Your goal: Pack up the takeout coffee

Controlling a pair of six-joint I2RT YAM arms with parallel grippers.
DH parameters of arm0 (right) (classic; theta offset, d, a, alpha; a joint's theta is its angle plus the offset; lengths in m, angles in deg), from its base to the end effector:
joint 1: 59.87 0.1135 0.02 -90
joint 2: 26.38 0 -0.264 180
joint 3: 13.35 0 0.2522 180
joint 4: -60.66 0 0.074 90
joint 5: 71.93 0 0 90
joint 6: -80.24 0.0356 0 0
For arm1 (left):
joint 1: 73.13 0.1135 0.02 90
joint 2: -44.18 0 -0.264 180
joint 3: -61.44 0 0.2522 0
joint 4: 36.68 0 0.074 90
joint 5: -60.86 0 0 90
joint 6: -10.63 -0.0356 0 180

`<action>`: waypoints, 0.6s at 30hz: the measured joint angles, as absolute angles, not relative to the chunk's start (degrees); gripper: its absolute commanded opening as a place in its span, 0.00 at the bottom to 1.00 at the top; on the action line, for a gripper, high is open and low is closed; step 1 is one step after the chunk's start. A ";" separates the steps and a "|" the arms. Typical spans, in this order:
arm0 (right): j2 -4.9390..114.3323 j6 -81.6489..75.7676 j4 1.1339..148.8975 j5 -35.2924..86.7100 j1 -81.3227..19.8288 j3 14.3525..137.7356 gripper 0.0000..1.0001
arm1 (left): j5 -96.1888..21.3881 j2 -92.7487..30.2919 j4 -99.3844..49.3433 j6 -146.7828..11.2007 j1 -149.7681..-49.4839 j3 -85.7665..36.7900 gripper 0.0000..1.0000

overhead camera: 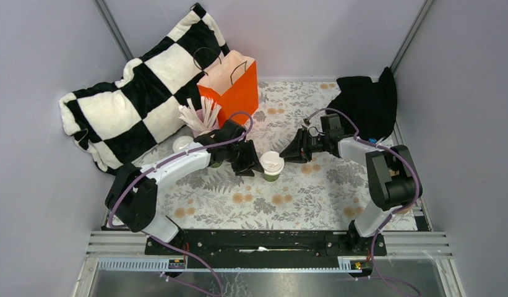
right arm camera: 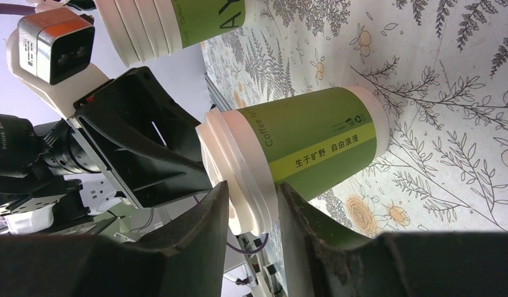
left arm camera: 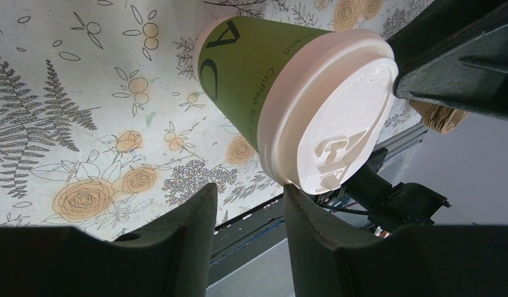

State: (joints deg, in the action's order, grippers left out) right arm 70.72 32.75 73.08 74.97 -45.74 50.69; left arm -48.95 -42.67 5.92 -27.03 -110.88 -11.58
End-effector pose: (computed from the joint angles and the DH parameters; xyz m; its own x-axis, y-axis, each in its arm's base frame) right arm 0.3123 0.1094 0.1713 -0.9847 0.1326 -0.1133 -0.0509 0.4023 0.9141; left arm 0.2376 -0.1992 0.2273 -0.9758 -0.1864 -0.1143 -0.0791 0.7882 -0.6103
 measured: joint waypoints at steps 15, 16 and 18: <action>71.92 33.47 72.09 74.54 -46.18 48.59 0.40 | -49.65 -42.41 3.78 -27.01 -110.75 -10.12 0.44; 72.14 33.64 71.96 74.62 -46.22 48.51 0.40 | -49.72 -42.39 3.65 -27.01 -110.73 -10.01 0.44; 72.35 33.69 71.90 74.78 -46.29 48.55 0.40 | -49.76 -42.30 3.30 -27.03 -110.71 -9.79 0.44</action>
